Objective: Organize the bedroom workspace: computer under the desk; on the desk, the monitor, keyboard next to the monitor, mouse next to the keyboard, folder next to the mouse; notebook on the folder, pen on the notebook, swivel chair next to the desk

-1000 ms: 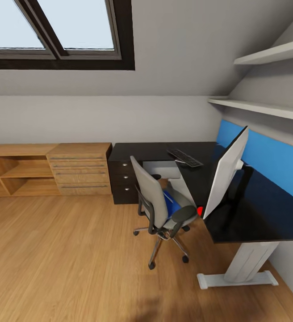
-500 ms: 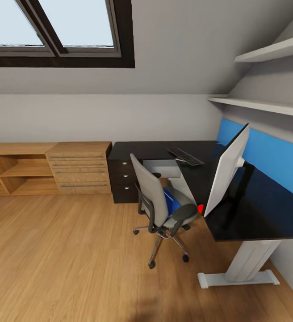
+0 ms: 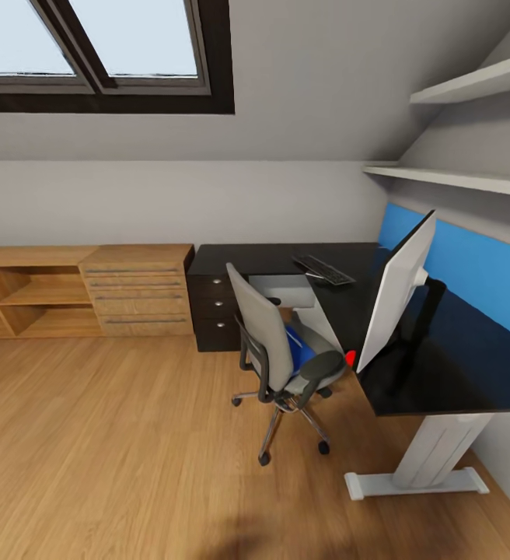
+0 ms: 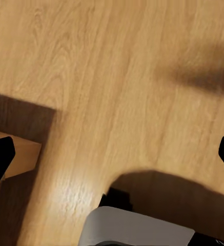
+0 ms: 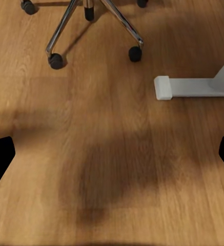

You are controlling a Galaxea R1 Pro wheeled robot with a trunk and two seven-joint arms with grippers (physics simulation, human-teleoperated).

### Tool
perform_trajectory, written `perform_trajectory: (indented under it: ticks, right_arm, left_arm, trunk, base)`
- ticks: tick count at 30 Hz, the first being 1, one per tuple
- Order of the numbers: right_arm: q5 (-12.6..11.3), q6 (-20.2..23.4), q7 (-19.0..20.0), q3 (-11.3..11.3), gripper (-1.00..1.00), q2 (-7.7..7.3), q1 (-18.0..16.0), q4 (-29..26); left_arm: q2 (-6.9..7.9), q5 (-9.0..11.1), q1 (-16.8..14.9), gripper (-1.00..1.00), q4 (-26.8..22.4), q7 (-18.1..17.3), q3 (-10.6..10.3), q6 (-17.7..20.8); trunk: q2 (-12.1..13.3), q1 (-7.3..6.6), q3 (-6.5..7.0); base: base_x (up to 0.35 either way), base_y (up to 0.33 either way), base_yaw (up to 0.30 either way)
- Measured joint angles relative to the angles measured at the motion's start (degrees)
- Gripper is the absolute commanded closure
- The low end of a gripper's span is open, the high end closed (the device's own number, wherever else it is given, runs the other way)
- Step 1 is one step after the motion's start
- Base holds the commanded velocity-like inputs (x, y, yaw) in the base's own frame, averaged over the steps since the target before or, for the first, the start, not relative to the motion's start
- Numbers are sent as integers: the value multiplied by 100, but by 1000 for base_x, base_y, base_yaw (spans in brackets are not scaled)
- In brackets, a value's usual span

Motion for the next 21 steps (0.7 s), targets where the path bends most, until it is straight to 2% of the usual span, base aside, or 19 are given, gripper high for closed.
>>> perform_trajectory:
  ticks: [1, 5, 7, 11, 21]
  right_arm:
    - [0, 0, 0, 0, -100, 0, 0, 0]
    - [0, 0, 0, 0, -100, 0, 0, 0]
    - [0, 0, 0, 0, -100, 0, 0, 0]
    - [1, -4, 0, 3, -100, 5, 0, 0]
    - [7, -45, 0, 13, -100, 9, 0, -27]
  left_arm:
    - [-3, 1, 0, -100, -51, 0, 7, -79]
    - [-24, 2, -1, -100, -122, 16, 12, -794]
    - [-26, 1, -1, -100, -126, 18, 13, -910]
    - [-22, -3, -1, -100, -129, 14, 14, -1045]
    - [-23, -15, -1, -100, -122, 7, 14, -1063]
  trunk:
    - [-40, 22, -18]
    - [-201, 110, -90]
    - [-281, 154, -126]
    - [-441, 242, -198]
    - [-843, 461, -377]
  base:
    - [0, 0, 0]
    - [0, 0, 0]
    - [0, 0, 0]
    - [0, 0, 0]
    - [0, 0, 0]
